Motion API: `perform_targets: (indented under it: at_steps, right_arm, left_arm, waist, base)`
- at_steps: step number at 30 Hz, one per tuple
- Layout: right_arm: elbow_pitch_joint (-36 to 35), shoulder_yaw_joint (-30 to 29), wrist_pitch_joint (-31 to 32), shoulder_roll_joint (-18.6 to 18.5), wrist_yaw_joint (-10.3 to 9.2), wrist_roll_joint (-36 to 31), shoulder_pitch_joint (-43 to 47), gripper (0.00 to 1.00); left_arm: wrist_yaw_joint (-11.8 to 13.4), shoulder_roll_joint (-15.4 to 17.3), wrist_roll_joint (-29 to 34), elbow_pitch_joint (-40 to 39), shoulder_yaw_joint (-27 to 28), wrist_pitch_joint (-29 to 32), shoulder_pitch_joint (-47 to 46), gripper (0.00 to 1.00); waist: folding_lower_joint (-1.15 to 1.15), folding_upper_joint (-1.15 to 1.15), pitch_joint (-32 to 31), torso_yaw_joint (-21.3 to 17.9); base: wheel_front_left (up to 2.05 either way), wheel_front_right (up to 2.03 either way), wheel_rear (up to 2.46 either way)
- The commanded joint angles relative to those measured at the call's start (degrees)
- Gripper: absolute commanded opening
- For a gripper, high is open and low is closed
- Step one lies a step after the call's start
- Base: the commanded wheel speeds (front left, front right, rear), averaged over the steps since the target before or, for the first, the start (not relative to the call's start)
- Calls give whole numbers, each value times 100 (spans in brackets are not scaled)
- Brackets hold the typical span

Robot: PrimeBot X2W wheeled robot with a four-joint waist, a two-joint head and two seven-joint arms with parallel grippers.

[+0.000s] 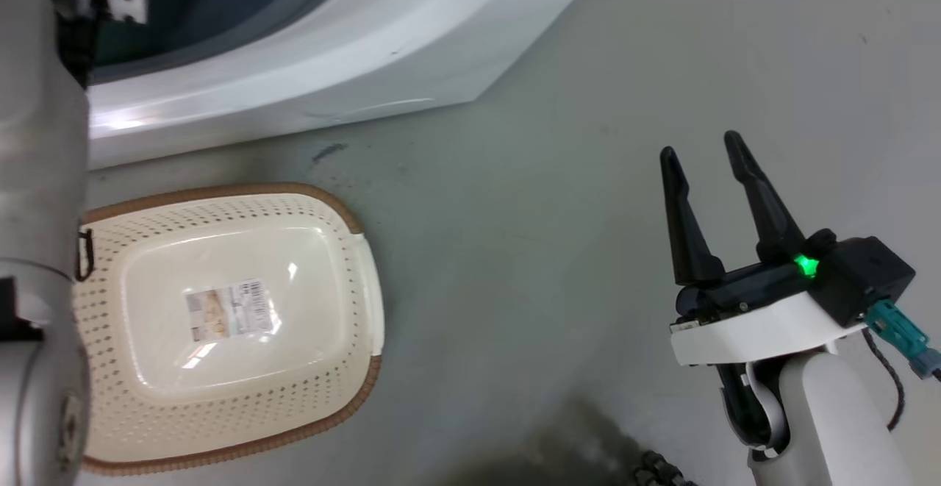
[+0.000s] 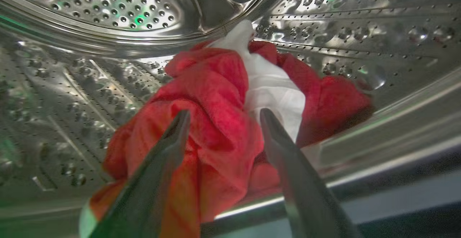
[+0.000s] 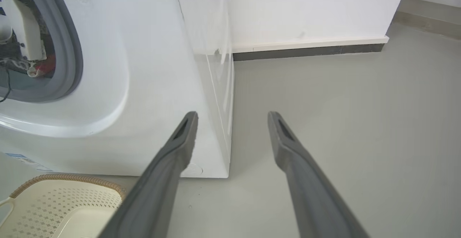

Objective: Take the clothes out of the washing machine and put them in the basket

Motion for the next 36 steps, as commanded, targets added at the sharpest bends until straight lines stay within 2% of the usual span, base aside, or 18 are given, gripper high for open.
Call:
perform_targets:
  at_steps: [1,6,11,12,14,17,21,26,36]
  right_arm:
    - [20,17,-31,15,-4,31,-117,100]
    - [167,173,-58,14,-4,216,-219,100]
    - [132,257,-57,13,-4,355,-289,100]
    - [133,278,-58,13,-4,383,-299,100]
    - [140,310,-58,13,-4,412,-323,100]
    - [160,333,-59,12,-4,456,-320,100]
    - [239,264,-59,12,-4,439,-287,100]
    - [354,169,-59,11,-4,336,-177,100]
    - [656,-102,-59,8,-4,-10,271,100]
  left_arm:
    - [-4,55,24,41,-19,54,-82,100]
    - [-145,364,110,385,-133,996,-610,100]
    - [-272,467,195,627,-300,1993,-1055,100]
    - [-302,462,180,668,-312,2191,-1130,45]
    - [-310,465,146,710,-317,2472,-1242,0]
    - [-243,454,72,704,-283,2676,-1294,0]
    - [-82,392,-31,527,-235,2362,-995,0]
    - [128,258,-316,171,-43,1199,-353,0]
    - [260,-336,-841,-324,195,-1030,1277,0]
  waist:
    - [-1,0,180,-195]
    - [-1,0,279,-352]
    - [-1,0,319,-410]
    - [-1,0,326,-417]
    - [-1,0,336,-433]
    - [-1,0,318,-452]
    - [-1,0,171,-406]
    - [-1,0,-288,-244]
    - [-1,0,-1478,302]
  base:
    - [0,0,0]
    - [0,0,0]
    - [0,0,0]
    - [0,0,0]
    - [0,0,0]
    - [0,0,0]
    - [0,0,0]
    - [0,0,0]
    - [0,0,0]
